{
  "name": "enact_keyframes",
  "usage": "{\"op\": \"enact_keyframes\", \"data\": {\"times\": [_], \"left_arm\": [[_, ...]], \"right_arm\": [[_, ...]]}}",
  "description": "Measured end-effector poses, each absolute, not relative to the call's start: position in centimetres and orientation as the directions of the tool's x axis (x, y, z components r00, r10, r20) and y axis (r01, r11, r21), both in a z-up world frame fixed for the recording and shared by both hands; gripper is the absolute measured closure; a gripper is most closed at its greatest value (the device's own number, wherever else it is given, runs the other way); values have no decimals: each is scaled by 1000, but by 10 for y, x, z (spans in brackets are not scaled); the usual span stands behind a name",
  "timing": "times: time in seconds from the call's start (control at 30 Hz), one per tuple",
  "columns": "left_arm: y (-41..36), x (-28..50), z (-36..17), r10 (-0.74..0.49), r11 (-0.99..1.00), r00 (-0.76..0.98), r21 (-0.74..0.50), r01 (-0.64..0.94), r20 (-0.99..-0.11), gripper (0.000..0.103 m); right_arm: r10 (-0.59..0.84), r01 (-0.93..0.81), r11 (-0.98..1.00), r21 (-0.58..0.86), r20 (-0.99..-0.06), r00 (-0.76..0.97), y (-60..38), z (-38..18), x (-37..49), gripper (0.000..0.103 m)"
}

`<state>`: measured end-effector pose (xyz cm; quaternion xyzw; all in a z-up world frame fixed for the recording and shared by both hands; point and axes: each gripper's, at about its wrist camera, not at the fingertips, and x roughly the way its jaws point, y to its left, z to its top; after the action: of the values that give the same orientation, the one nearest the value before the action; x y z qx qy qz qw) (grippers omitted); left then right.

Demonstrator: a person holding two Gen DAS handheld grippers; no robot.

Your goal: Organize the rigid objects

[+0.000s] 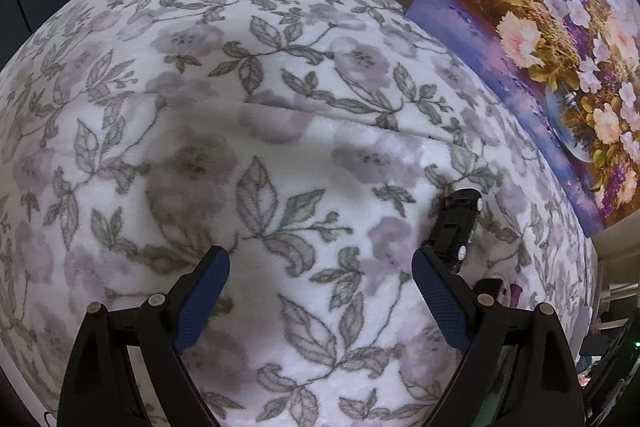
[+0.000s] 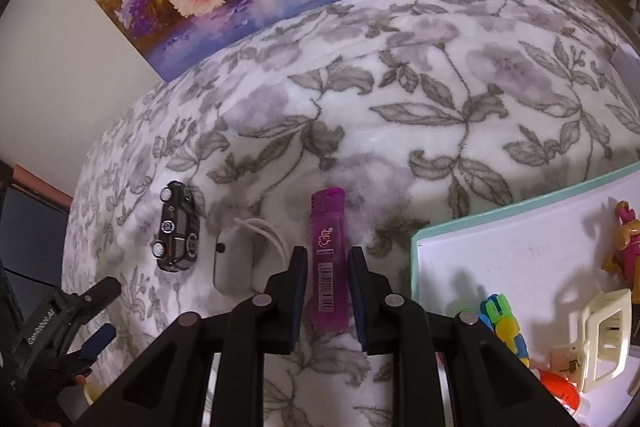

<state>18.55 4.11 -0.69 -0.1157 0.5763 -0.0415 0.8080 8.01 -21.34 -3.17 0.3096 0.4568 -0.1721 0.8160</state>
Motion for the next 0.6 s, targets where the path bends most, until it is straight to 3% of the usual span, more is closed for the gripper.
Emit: {"op": "enact_keyframes", "data": {"times": [0.07, 0.2, 0.27, 0.6], "left_arm": [[38, 186, -5, -215, 967, 339, -249, -59, -916, 10], [29, 189, -3, -249, 959, 348, -280, -39, -904, 10], [24, 191, -3, -269, 953, 363, -302, -35, -892, 10], [4, 204, -16, -315, 941, 356, -337, -1, -880, 10]], "right_arm": [[5, 559, 749, 356, -847, 532, -212, -29, 79, 67], [17, 542, 751, 376, -832, 554, -211, -26, 81, 63], [26, 540, 743, 396, -823, 568, -214, -24, 80, 50], [63, 497, 758, 423, -806, 589, -214, -22, 86, 47]]}}
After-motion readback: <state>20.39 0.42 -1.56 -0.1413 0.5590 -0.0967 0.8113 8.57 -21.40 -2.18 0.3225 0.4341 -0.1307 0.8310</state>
